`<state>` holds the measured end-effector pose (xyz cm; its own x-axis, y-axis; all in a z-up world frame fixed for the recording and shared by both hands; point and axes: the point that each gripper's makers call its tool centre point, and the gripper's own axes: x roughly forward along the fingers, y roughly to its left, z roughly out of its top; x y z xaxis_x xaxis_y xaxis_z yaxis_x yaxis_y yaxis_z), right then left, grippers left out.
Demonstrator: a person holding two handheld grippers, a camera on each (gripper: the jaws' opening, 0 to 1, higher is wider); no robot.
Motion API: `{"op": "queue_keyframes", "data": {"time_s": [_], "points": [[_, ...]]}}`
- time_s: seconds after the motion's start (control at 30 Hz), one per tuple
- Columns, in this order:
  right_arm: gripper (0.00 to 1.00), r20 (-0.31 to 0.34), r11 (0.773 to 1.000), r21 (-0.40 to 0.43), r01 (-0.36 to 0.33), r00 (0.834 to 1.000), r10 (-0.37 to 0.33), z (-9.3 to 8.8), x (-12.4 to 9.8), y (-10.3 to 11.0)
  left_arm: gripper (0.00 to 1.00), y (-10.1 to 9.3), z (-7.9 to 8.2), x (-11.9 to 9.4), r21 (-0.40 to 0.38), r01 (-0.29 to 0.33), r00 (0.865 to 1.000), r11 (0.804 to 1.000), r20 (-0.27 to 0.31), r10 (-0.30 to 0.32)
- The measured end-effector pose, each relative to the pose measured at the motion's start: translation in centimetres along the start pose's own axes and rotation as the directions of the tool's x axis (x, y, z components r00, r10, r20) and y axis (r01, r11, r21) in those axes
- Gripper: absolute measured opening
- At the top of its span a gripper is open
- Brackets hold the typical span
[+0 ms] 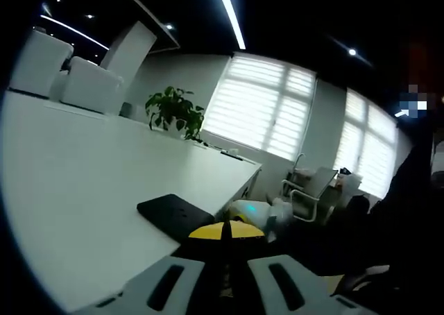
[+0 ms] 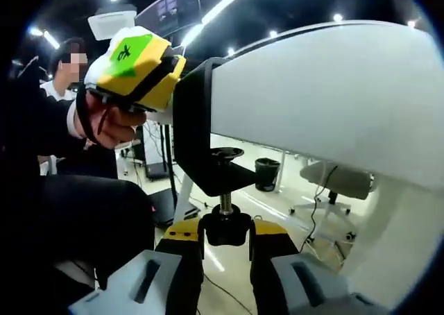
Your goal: Clamp the fixed fixture on the desktop, loosen the retaining clip, secure it to the edge of the desk, and tighten the retaining clip.
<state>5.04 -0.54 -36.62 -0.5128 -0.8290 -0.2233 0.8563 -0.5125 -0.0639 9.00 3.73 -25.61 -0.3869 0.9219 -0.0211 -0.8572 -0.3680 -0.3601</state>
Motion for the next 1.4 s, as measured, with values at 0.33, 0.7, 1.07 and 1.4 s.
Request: {"op": "queue_keyframes", "data": {"time_s": [0.33,0.7,1.07,1.4], "points": [[0.32,-0.005,0.972,-0.059,0.226,0.974,-0.227,0.2,-0.6,-0.6,0.01,0.0,0.0,0.0,0.011,-0.007,1.0,1.0,-0.002,0.007],[0.34,-0.001,0.819,0.058,0.57,0.821,-0.571,0.5,-3.5,-0.5,0.01,0.0,0.1,0.0,0.007,0.0,1.0,1.0,0.017,0.0],[0.43,-0.06,0.653,0.179,0.736,0.671,-0.739,0.5,-2.5,-0.9,0.01,0.1,0.3,-0.3,-0.002,-0.003,0.999,1.0,0.04,0.003],[0.41,-0.096,0.595,0.163,0.787,0.613,-0.784,-0.6,-2.1,-1.5,0.01,0.0,0.5,-0.6,-0.024,-0.002,0.999,1.0,0.052,0.004]]}}
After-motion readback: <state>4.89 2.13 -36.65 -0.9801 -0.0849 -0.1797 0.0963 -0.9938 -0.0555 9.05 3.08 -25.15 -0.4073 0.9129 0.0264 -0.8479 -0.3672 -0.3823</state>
